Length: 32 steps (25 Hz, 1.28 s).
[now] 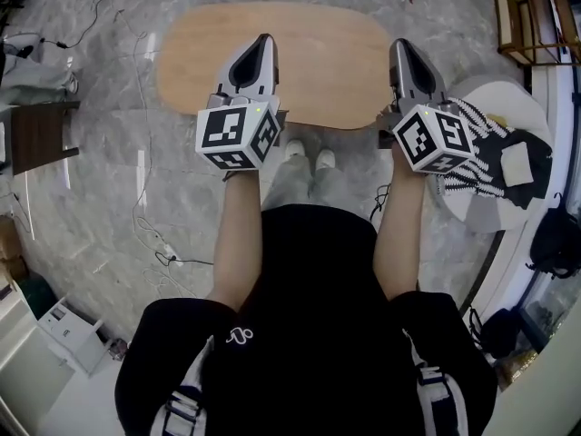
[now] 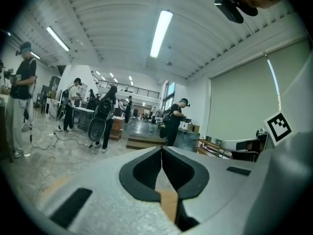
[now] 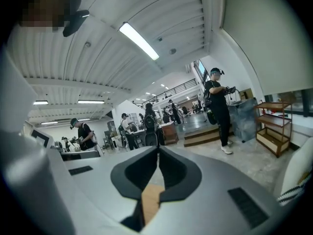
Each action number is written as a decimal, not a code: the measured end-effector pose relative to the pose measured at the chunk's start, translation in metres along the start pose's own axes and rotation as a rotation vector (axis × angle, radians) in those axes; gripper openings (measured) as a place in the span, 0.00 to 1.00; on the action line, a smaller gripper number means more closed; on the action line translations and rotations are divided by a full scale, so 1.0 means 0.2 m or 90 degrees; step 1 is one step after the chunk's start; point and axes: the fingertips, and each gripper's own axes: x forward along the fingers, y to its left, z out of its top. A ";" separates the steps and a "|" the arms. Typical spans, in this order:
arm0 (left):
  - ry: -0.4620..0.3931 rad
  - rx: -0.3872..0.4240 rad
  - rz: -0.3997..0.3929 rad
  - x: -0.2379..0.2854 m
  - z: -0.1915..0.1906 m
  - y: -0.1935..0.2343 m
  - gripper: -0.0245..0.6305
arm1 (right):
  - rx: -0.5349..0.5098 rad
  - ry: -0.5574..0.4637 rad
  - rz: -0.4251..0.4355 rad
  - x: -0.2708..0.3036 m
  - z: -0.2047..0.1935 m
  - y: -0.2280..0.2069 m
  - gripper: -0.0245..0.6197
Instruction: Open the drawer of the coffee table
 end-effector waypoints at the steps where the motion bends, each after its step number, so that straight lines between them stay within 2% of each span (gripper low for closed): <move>1: 0.005 -0.007 -0.004 0.01 -0.03 0.02 0.05 | 0.003 0.006 -0.004 0.01 -0.03 -0.01 0.06; 4: 0.028 -0.026 -0.007 0.01 -0.15 0.06 0.05 | 0.009 0.028 -0.016 0.00 -0.13 -0.04 0.06; 17: 0.130 -0.052 0.009 -0.05 -0.59 0.16 0.05 | 0.035 0.100 -0.042 -0.06 -0.50 -0.10 0.06; 22: 0.165 -0.082 0.006 -0.08 -0.77 0.17 0.05 | 0.049 0.134 -0.051 -0.09 -0.68 -0.15 0.06; 32: 0.245 -0.082 0.017 -0.16 -1.14 0.26 0.05 | 0.069 0.208 -0.042 -0.11 -1.06 -0.16 0.06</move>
